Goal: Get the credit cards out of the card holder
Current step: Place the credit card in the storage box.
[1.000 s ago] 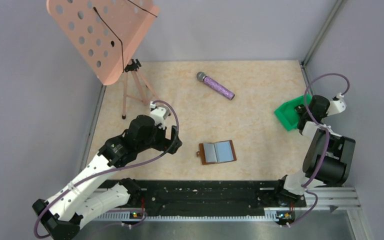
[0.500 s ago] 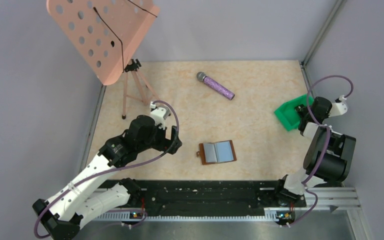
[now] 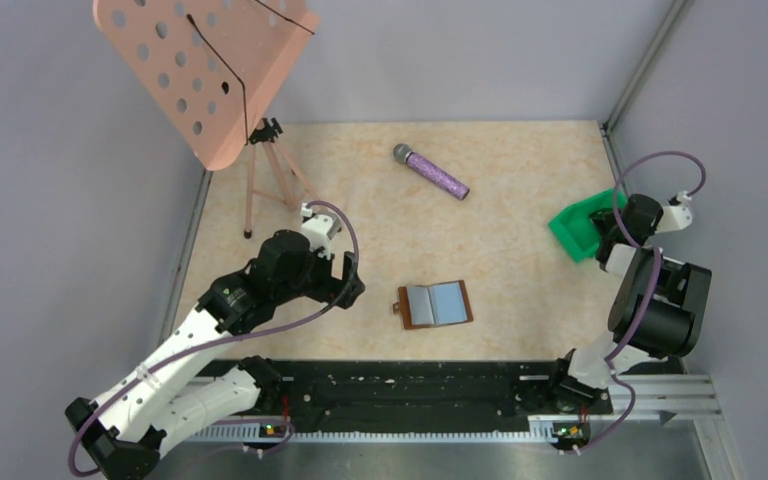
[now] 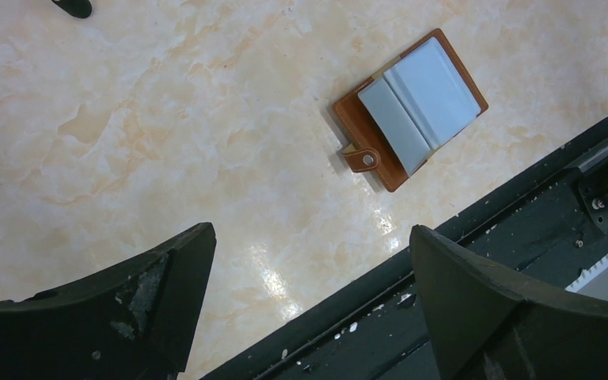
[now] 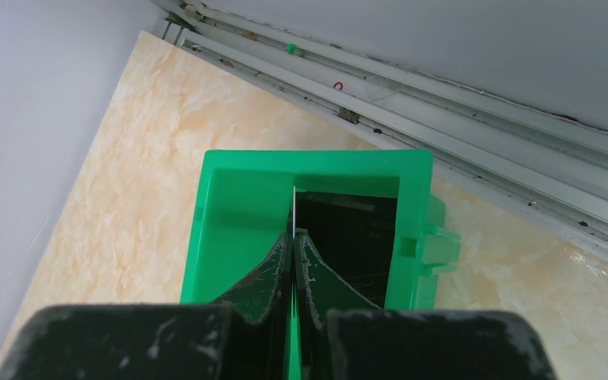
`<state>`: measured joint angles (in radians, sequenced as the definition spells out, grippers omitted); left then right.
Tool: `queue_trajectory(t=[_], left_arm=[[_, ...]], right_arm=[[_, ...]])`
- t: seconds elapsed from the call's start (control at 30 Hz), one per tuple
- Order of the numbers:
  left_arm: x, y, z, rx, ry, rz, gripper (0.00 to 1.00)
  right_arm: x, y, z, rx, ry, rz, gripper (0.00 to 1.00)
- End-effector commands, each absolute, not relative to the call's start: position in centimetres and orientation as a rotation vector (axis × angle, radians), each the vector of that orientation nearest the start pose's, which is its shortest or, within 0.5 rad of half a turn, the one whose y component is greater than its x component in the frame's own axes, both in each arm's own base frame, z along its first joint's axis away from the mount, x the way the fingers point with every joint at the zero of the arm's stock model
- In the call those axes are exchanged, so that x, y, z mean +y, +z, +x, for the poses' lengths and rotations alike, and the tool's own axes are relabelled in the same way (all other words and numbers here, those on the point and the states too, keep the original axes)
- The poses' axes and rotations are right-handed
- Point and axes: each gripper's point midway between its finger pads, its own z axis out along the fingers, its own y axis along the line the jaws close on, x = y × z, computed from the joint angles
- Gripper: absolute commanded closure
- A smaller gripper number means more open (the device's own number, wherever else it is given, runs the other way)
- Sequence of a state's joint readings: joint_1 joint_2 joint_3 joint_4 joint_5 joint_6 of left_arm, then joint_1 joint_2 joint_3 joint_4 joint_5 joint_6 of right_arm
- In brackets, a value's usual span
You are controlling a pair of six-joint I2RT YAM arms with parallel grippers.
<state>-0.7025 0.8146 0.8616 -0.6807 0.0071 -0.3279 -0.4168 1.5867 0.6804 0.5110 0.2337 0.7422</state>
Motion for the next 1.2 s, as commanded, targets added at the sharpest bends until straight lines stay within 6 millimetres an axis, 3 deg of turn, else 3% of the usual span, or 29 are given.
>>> queue_trajectory(t=[0.0, 0.1, 0.43, 0.97, 1.17], left_arm=[[-18.4, 20.4, 19.2, 2.184, -0.596, 0.442, 0.02], [-18.5, 20.3, 19.2, 2.189, -0.599, 0.447, 0.02], [-18.6, 20.1, 19.2, 2.198, -0.601, 0.451, 0.02], [-18.7, 19.9, 19.2, 2.208, -0.597, 0.453, 0.02], [-18.6, 19.9, 19.3, 2.206, -0.59, 0.451, 0.02]], right_arm=[[-19.7, 10.1, 40.2, 1.51, -0.012, 1.185, 1.0], [-19.7, 9.6, 40.2, 1.529, -0.019, 1.188, 1.0], [-20.6, 9.9, 39.5, 1.555, -0.106, 1.21, 0.79], [-21.3, 12.2, 39.9, 1.591, -0.167, 1.169, 0.69], [-20.2, 13.8, 41.1, 1.637, -0.118, 1.087, 0.68]])
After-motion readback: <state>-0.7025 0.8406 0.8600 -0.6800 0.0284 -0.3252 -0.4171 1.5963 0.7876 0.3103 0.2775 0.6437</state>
